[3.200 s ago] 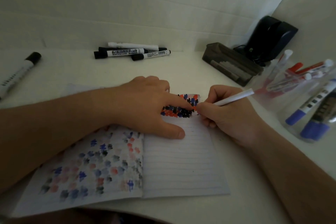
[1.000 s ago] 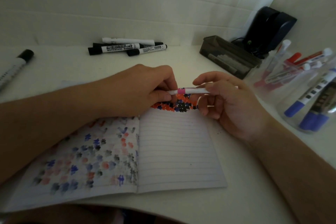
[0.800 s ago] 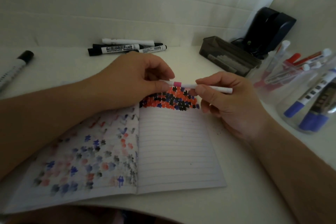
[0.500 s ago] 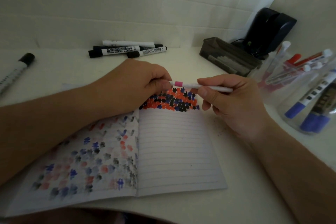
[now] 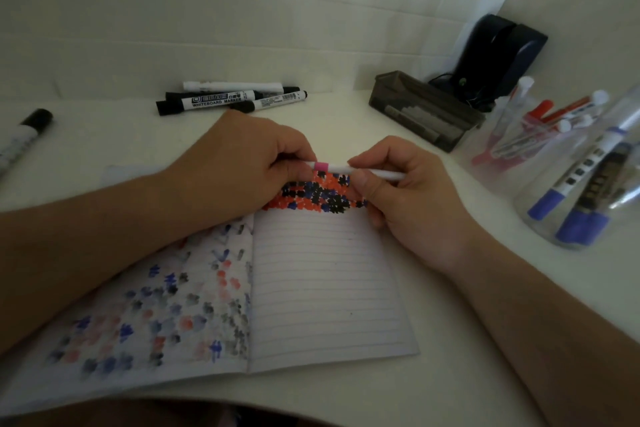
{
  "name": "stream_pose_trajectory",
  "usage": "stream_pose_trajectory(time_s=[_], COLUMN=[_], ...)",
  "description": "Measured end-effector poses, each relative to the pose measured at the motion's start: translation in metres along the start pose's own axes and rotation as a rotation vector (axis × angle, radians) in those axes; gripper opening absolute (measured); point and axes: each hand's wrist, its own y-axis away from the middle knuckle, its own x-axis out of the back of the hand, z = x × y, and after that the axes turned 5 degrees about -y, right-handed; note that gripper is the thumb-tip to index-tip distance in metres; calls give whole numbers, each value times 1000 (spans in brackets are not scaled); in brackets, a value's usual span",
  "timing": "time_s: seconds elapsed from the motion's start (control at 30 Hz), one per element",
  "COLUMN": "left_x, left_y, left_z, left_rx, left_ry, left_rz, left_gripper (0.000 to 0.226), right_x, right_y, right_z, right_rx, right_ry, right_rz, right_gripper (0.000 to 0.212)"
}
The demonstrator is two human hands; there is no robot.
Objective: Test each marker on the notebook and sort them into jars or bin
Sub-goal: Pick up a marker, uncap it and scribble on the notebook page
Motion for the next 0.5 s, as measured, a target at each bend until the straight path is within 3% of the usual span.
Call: stream_pose_trajectory(time_s=[0.1, 0.2, 0.37, 0.5], left_x=[-3, -4, 2, 12], left_y=[1, 2, -5, -8], left_z=[0, 4, 13, 54], left_rx=[42, 66, 176, 111], left_ry=[13, 13, -40, -98], left_rz=[-27, -44, -170, -205], left_gripper=[11, 16, 21, 19], right_x=[-2, -3, -1, 18], right_y=[0, 3, 5, 45], right_z=[3, 2, -11, -32], right_rx=[41, 32, -98, -221], right_ry=[307, 419, 398, 119], right_rz=[-3, 15, -22, 83], right_gripper=[12, 11, 12, 9])
